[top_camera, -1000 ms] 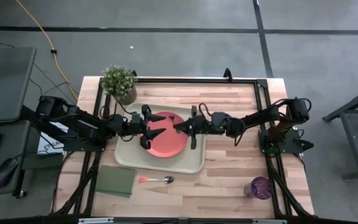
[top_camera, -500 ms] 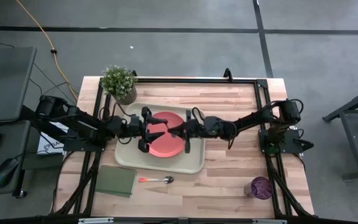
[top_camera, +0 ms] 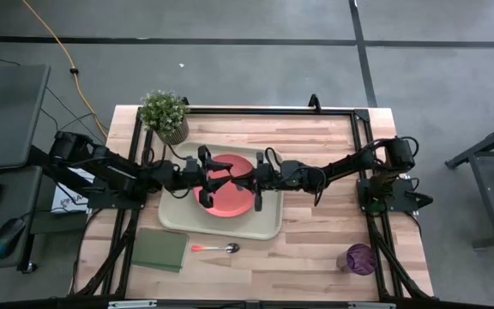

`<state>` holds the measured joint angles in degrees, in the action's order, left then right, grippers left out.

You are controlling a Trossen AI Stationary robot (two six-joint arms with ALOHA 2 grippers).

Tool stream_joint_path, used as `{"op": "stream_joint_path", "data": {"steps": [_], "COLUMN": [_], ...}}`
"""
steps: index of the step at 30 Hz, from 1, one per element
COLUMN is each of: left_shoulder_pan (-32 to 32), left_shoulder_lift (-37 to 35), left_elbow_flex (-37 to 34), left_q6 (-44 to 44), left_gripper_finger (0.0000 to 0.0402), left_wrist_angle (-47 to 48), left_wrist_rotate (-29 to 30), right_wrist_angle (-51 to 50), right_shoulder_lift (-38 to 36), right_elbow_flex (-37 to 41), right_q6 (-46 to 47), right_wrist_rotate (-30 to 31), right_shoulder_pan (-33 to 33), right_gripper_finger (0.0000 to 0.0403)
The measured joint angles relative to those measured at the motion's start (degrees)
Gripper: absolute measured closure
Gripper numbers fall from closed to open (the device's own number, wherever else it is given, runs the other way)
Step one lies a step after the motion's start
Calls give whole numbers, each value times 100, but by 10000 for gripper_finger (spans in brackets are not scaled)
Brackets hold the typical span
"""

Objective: Pick and place plate/cup/fork/spoon on tray
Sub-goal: Put the blue fork on the left side of the gray tray

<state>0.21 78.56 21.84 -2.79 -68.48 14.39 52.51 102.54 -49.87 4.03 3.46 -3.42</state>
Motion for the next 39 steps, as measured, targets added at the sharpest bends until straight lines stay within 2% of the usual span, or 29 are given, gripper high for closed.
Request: {"op": "stream_joint_path", "data": {"steps": [6, 13, 20, 23, 32, 39], "left_shoulder_pan": [0, -7, 4, 4, 15, 230], "left_shoulder_lift": [0, 0, -27, -290, -2142, -3745], "left_elbow_flex": [5, 5, 2, -32, -56, 0], "left_q6": [87, 63, 33, 48, -231, -1582], "left_gripper_finger": [288, 392, 398, 400, 401, 401], "left_wrist_angle": [-20, 2, 206, 483, 3075, 6224], "left_wrist_rotate": [103, 101, 110, 128, 766, 824], "right_wrist_angle": [-51, -128, -282, -557, -1654, -2865], "right_shoulder_lift": [0, 0, -2, -106, -306, -485], "right_elbow_flex": [0, 0, 2, -8, 11, 13], "right_q6": [-3, -46, -140, -110, 7, 68], "right_wrist_rotate": [-2, 21, 46, 62, 57, 217], "right_shoulder_pan": [0, 6, 7, 56, 227, 291], "right_gripper_finger": [403, 403, 397, 383, 286, 262]}}
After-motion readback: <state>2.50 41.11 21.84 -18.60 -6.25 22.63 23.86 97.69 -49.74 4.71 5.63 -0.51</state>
